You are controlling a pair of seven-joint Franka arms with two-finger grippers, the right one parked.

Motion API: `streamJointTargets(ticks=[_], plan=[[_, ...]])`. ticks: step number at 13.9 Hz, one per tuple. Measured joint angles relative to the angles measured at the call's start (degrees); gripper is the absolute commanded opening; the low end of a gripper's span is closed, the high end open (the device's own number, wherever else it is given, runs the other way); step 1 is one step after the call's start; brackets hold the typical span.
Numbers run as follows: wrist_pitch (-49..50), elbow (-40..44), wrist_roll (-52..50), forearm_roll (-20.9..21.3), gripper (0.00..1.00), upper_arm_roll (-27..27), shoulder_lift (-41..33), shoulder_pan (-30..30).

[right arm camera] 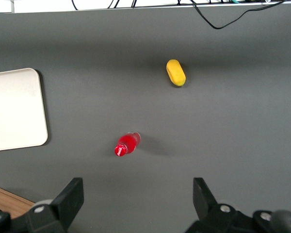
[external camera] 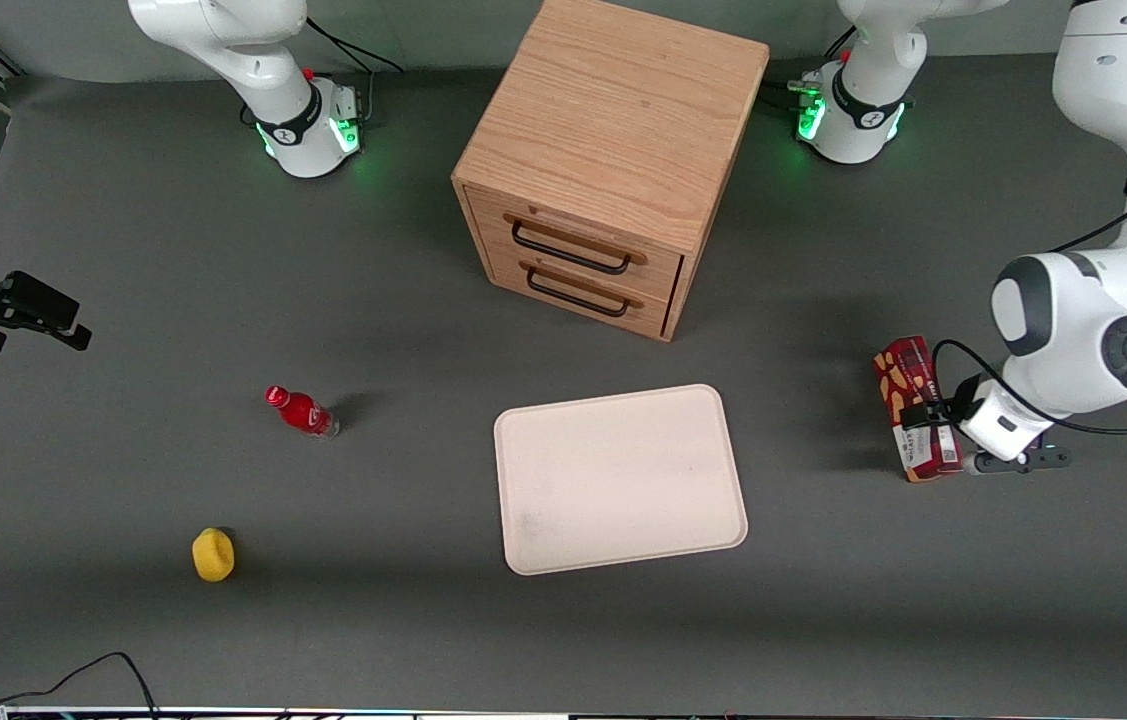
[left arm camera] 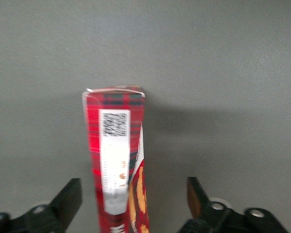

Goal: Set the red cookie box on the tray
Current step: 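Close the left gripper around the red cookie box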

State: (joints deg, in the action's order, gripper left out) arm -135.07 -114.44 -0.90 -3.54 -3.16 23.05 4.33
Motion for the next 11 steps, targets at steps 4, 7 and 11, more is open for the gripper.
streamJointTargets(ticks=[4, 7, 11], plan=[[-0.3, -0.7, -0.3, 0.0, 0.10, 0.1, 0.0, -0.3], [0.5, -0.7, -0.1, 0.3, 0.00, 0.3, 0.0, -0.2], [0.7, -0.3, 0.0, 0.3, 0.00, 0.2, -0.2, -0.2]])
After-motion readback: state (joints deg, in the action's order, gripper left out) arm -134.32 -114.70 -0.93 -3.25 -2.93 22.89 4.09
